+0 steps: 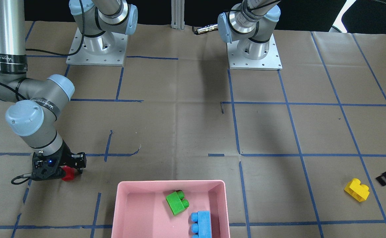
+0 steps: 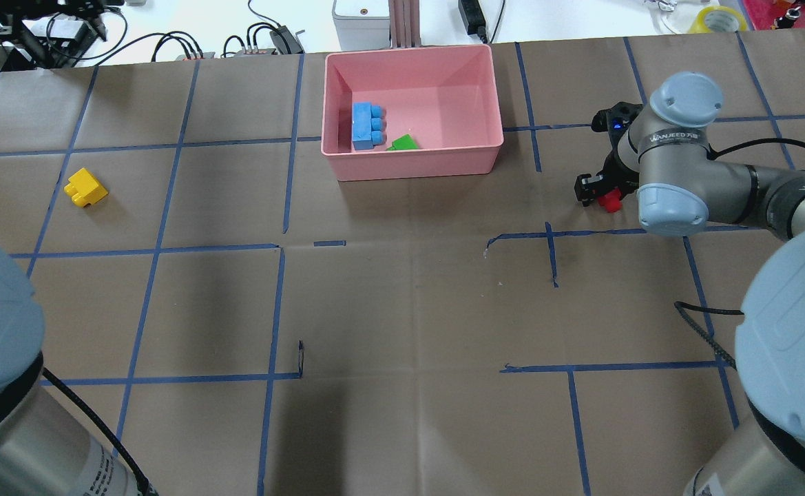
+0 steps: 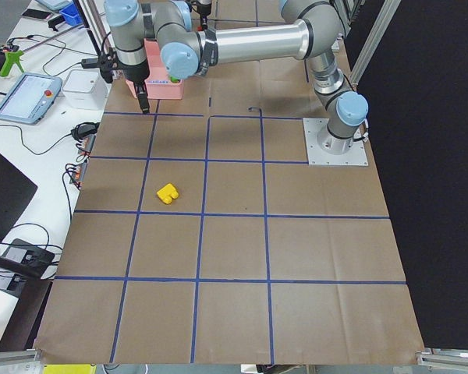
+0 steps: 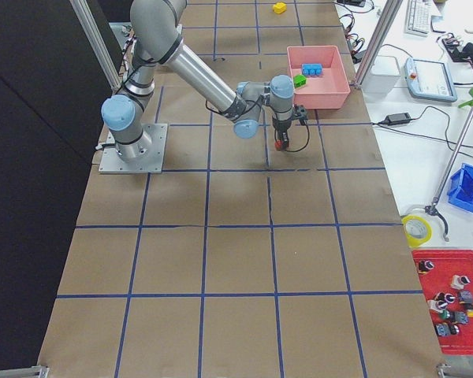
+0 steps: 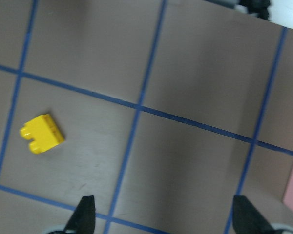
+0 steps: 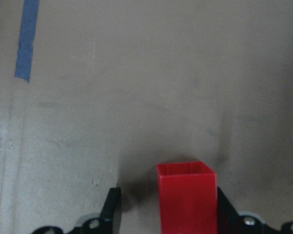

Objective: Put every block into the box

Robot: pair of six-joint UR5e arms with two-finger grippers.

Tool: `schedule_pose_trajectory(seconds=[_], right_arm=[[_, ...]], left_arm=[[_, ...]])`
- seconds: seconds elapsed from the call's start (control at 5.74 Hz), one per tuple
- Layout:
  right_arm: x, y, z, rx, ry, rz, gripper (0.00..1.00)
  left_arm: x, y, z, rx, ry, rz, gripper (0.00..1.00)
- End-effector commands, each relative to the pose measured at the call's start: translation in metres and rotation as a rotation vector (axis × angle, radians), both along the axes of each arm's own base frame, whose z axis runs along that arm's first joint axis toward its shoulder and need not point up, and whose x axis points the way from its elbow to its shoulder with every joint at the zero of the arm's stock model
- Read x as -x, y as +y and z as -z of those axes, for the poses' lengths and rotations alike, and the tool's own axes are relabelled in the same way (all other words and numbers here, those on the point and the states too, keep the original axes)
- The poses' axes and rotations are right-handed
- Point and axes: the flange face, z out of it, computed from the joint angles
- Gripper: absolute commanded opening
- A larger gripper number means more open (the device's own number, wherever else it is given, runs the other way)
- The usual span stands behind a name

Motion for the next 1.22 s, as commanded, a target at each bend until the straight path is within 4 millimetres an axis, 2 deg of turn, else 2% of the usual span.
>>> schedule_pose_trajectory(seconds=[0.0,0.17,0.35,0.52,0.7,0.87,1.05], right_arm=[[0.004,0.000,-0.008,0.009,0.013,0.003,0.03],[0.004,-0.002,-0.030,0.032,0.024,-0.019,0.02],[0.002,-0.001,-0.072,0.004,0.018,-0.023,0.02],[-0.001,-0.002,-0.128,-0.055,0.003,-0.028,0.02],[-0.011,-0.011,-0.174,-0.125,-0.030,-0.036,0.02],[-0.061,-0.024,-0.206,-0.089,-0.021,-0.119,0.02],[-0.140,-0.037,-0.215,-0.026,-0.122,-0.234,0.02]], left_arm=[[-0.118,0.033,0.026,-0.041,0.002,-0.175,0.99],[-0.118,0.034,0.034,-0.062,0.014,-0.265,0.99],[-0.118,0.032,0.055,-0.081,0.028,-0.387,0.99],[-0.121,0.027,0.086,-0.111,0.043,-0.438,0.99],[-0.124,0.022,0.103,-0.119,0.048,-0.584,0.99],[-0.127,0.012,0.146,-0.152,0.062,-0.689,0.99],[-0.116,0.001,0.170,-0.131,0.052,-0.681,0.99]])
